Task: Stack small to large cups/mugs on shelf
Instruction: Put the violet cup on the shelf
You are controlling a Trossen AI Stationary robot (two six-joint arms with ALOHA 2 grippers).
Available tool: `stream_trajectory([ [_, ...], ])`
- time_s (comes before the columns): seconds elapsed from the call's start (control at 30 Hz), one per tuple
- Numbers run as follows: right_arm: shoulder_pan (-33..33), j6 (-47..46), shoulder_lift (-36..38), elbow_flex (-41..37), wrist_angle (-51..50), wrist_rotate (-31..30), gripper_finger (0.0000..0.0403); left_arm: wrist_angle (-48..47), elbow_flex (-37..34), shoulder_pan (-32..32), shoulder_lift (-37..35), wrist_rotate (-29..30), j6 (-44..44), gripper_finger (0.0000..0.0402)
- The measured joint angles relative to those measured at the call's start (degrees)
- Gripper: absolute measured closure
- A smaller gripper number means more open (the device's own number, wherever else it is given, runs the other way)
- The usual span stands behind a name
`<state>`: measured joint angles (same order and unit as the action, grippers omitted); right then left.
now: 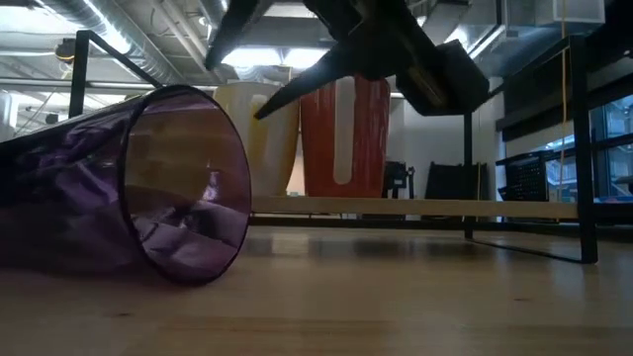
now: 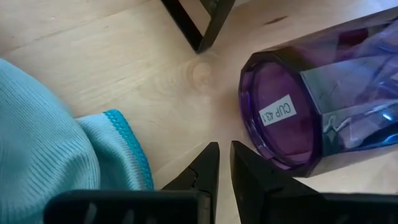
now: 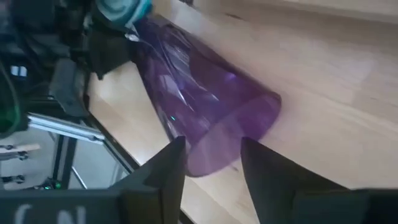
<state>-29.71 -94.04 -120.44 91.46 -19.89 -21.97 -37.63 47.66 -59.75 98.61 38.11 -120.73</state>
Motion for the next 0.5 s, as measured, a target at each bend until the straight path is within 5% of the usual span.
stream_trajectory([
  [0.5,0.3,0.1,-1.4,0.0,3.8,0.0,0.0237,2.5,0.0,0.0,0.0,0.4,1.5,0.0369],
])
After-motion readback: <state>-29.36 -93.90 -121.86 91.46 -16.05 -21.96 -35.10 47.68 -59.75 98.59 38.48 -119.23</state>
